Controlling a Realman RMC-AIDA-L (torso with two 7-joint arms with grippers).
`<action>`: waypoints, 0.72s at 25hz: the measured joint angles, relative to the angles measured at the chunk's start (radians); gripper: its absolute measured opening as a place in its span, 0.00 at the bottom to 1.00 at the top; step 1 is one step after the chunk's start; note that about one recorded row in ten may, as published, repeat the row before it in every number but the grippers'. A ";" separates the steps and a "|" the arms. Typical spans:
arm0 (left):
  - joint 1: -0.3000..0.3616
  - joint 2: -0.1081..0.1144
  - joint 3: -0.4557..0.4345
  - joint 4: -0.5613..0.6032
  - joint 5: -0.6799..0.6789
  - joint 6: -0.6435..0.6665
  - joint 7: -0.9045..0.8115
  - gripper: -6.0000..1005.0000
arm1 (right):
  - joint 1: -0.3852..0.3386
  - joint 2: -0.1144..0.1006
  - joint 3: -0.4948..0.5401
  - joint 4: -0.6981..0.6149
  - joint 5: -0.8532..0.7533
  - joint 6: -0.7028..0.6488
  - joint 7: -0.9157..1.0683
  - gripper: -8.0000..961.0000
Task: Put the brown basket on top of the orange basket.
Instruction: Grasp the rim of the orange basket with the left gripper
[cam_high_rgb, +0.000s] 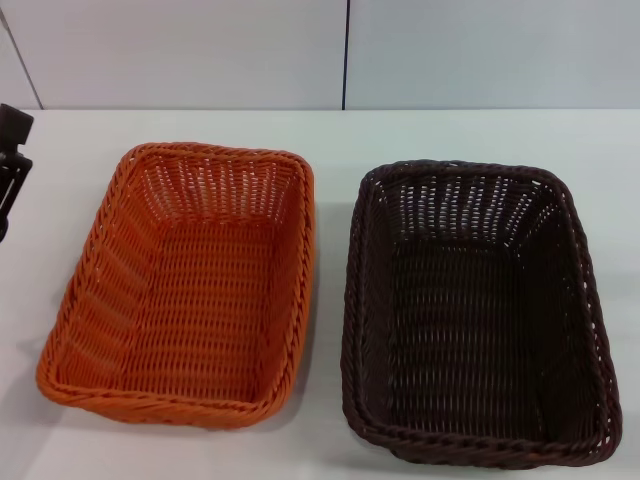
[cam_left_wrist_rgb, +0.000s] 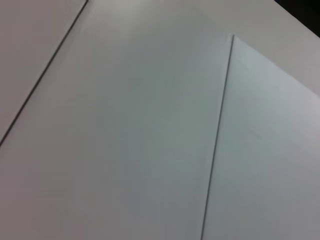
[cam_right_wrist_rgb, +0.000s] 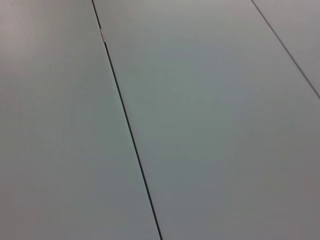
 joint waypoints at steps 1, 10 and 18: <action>0.000 0.000 -0.002 0.000 0.000 0.000 -0.001 0.82 | 0.000 0.000 0.000 0.000 0.000 0.000 0.000 0.55; 0.000 -0.001 -0.037 -0.019 0.000 0.000 0.000 0.81 | 0.000 0.000 0.001 0.001 0.000 -0.001 0.000 0.55; 0.003 -0.003 -0.159 -0.091 0.003 0.044 0.065 0.80 | -0.005 0.000 0.001 0.001 0.000 -0.011 0.000 0.55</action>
